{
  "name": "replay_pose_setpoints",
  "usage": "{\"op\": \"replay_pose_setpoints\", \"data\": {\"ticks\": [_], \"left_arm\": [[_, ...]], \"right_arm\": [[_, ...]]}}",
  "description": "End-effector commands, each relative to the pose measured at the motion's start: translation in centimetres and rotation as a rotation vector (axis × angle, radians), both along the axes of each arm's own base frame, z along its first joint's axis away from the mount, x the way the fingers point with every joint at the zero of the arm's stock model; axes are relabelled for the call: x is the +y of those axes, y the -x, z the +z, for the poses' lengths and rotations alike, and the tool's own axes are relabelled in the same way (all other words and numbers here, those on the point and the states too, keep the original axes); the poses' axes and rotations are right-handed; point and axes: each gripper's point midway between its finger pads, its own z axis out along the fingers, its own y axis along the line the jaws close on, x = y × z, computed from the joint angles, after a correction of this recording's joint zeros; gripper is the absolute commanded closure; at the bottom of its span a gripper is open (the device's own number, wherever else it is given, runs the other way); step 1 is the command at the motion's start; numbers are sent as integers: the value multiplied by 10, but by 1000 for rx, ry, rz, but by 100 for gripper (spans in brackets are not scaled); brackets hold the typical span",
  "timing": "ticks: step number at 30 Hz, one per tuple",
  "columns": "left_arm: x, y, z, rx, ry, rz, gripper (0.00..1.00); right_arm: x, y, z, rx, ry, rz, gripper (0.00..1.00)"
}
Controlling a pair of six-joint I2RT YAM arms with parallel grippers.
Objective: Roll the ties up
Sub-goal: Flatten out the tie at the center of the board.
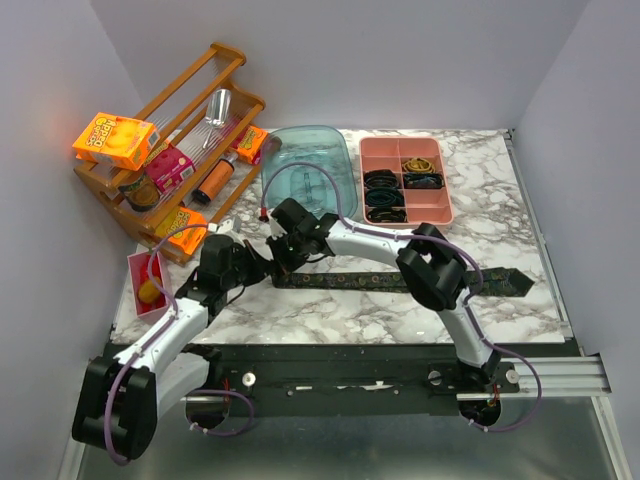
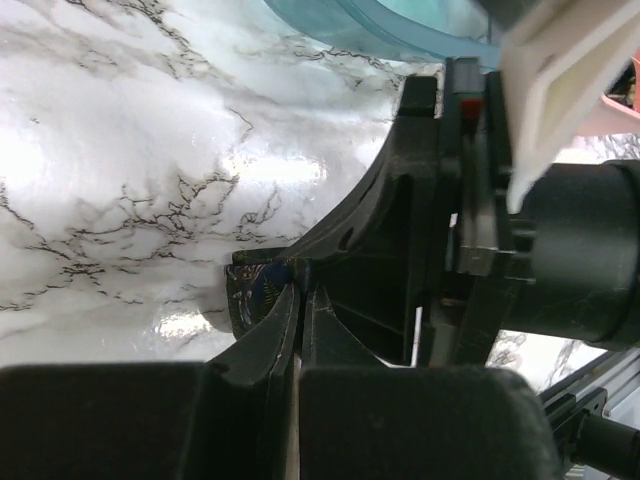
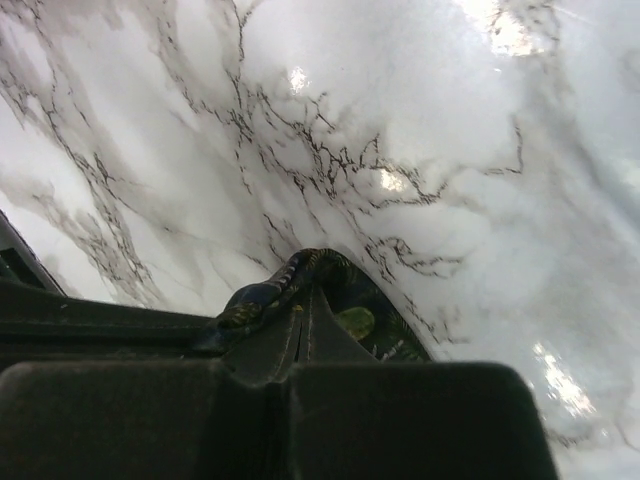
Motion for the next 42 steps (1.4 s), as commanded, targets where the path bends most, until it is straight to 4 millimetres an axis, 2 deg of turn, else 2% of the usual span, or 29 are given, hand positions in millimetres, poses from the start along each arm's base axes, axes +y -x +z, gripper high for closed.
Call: {"op": "replay_pose_setpoints", "data": {"ticks": [1,3,7,12,21,23,28,31,32,35,38,42], "left_arm": [[1,-2,4,-16,-45,-3,100],[0,-2,4,-18,-56,-7,100],[-2,1,-3,9,-101,-17,100],[-10,0,-7,26,-142,-35,100],[-32,0,-22,67,-195,-92,100],[-38,-2,-22,62,-201,-99,100],[-46,3,-37,100,-218,-118,100],[-50,2,-42,106,-220,-122,92],[-50,3,-44,114,-219,-124,79],[-52,6,-48,120,-207,-130,53],[-55,7,-47,112,-181,-134,45],[-59,9,-41,88,-132,-141,44]], "right_arm": [[1,-10,51,-104,-26,-7,99],[-2,-10,56,-112,-19,-13,99],[-10,-11,54,-124,15,-33,99],[-31,-18,53,-171,83,-89,99],[-72,-19,40,-181,178,-159,99],[-77,-18,38,-175,184,-165,99],[-84,-18,30,-163,203,-170,99],[-84,-17,27,-153,206,-173,99],[-84,-16,26,-152,205,-170,99],[-85,-16,25,-146,203,-172,99],[-85,-15,27,-147,199,-173,99],[-83,-15,32,-147,183,-165,99]]}}
